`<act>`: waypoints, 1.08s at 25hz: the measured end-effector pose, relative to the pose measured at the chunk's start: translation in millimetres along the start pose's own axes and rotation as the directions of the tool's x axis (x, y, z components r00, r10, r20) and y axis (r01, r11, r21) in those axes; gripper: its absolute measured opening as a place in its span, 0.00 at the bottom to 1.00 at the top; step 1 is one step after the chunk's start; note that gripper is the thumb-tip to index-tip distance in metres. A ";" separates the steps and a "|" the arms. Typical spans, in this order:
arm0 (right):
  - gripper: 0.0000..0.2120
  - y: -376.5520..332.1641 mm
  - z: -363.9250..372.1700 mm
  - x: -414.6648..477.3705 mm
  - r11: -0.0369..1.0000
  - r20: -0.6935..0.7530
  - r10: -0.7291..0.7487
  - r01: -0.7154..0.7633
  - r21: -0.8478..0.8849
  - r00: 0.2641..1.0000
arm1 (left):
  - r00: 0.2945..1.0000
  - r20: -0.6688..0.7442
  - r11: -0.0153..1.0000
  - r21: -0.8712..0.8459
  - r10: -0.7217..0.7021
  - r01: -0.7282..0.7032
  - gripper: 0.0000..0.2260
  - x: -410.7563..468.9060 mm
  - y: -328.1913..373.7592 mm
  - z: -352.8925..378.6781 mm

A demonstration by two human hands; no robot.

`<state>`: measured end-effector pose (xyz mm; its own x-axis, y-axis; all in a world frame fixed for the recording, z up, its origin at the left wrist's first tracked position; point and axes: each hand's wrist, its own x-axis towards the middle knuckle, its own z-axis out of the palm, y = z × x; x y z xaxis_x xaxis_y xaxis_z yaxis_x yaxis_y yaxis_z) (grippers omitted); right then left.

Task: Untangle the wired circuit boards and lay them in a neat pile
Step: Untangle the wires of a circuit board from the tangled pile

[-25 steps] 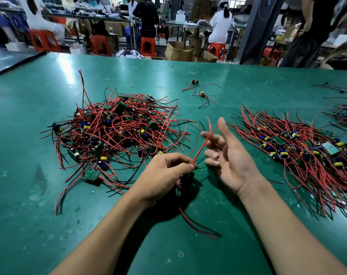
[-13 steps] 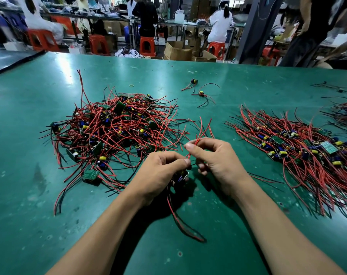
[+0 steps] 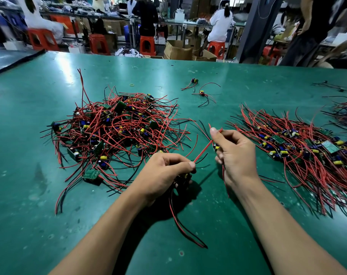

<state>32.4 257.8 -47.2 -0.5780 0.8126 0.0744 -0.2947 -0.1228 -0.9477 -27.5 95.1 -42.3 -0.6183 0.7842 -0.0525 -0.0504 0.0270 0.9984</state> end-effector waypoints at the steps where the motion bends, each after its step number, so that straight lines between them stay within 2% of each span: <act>1: 0.12 -1.7 -0.5 0.2 1.000 -0.016 0.011 -0.010 0.018 1.000 | 1.000 0.003 1.000 0.024 0.004 -0.004 0.07 -0.3 0.2 -0.4; 3: 0.13 -5.5 0.2 -0.8 0.997 -0.010 0.053 -0.052 0.049 0.999 | 1.000 0.002 0.999 0.040 0.009 -0.010 0.07 -0.7 0.4 -1.3; 6: 0.13 -15.5 0.2 -0.9 0.970 0.086 0.186 -0.197 0.145 0.979 | 1.000 0.006 0.996 -0.085 -0.022 0.022 0.06 -0.5 0.8 -2.5; 7: 0.12 -19.2 0.1 -0.5 0.932 0.156 0.251 -0.282 0.228 0.955 | 1.000 0.006 0.994 -0.107 -0.026 0.027 0.06 -0.9 0.9 -3.3; 9: 0.11 -24.7 -2.1 0.7 0.781 0.333 0.356 -0.473 0.407 0.873 | 1.000 0.011 0.995 -0.100 -0.022 0.023 0.05 -1.3 0.4 -4.3; 11: 0.11 -27.5 -4.4 0.4 0.653 0.441 0.396 -0.584 0.481 0.805 | 1.000 0.014 0.994 -0.105 -0.025 0.026 0.05 -1.1 0.3 -4.1; 12: 0.11 -27.5 -4.2 -0.2 0.645 0.445 0.400 -0.591 0.485 0.801 | 1.000 0.010 0.994 -0.110 -0.027 0.027 0.05 -0.9 0.0 -4.2; 13: 0.11 -27.3 -3.1 -1.0 0.679 0.413 0.391 -0.561 0.474 0.823 | 1.000 0.003 0.993 -0.114 -0.027 0.027 0.05 -0.8 -0.3 -4.6; 16: 0.08 -22.8 2.6 -1.4 0.852 0.209 0.272 -0.336 0.401 0.939 | 1.000 -0.016 0.991 -0.133 -0.025 0.022 0.05 -0.3 -1.3 -5.2; 19: 0.10 -20.2 2.3 -0.1 0.914 0.080 0.182 -0.198 0.354 0.980 | 1.000 -0.007 0.990 -0.141 -0.025 0.024 0.05 -0.1 -1.3 -4.3; 22: 0.07 -21.7 3.0 -0.5 0.846 0.161 0.256 -0.302 0.440 0.953 | 1.000 -0.002 0.991 -0.133 -0.026 0.026 0.04 0.1 -0.8 -3.6; 25: 0.13 -24.5 1.8 0.0 0.660 0.331 0.368 -0.495 0.566 0.869 | 0.999 -0.008 0.987 -0.158 -0.040 0.039 0.04 0.2 0.1 -2.9; 27: 0.15 -27.1 -1.4 -0.2 0.579 0.423 0.385 -0.572 0.581 0.820 | 0.998 -0.014 0.980 -0.191 -0.055 0.051 0.06 0.3 0.5 -3.1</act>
<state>41.5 261.7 -22.0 -0.9095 0.3781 -0.1726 -0.2825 -0.8669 -0.4106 -30.1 93.5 -41.9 -0.6258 0.7726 -0.1071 -0.2307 -0.0521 0.9716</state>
